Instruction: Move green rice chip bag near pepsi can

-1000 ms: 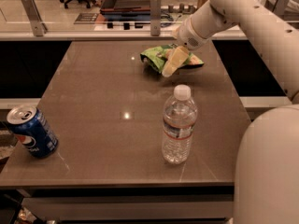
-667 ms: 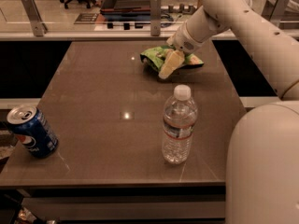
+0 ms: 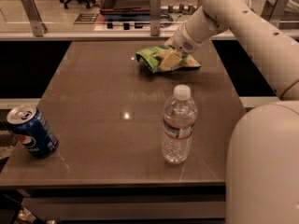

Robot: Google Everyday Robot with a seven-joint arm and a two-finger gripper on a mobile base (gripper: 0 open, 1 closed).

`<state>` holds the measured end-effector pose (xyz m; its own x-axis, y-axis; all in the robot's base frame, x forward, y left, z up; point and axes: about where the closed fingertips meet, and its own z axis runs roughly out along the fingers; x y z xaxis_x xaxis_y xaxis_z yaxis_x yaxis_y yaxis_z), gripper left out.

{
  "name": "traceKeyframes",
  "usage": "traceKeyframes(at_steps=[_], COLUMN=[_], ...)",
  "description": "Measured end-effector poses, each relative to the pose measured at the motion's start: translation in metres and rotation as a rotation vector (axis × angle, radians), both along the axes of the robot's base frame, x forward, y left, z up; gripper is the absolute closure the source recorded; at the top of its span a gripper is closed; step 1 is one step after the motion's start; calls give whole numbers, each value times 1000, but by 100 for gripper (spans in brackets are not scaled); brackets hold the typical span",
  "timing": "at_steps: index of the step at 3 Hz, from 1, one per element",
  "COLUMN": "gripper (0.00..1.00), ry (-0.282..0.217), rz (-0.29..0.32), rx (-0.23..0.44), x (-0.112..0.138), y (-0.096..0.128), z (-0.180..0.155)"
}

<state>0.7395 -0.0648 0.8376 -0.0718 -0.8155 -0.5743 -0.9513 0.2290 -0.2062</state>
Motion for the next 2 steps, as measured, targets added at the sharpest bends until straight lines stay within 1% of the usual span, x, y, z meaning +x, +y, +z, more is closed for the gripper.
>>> traceKeyframes(at_steps=[1,2], gripper=[87,100], ry=[1,1], rz=[1,1], rx=[0,0], x=[0,0], y=[1,1], z=[0,0])
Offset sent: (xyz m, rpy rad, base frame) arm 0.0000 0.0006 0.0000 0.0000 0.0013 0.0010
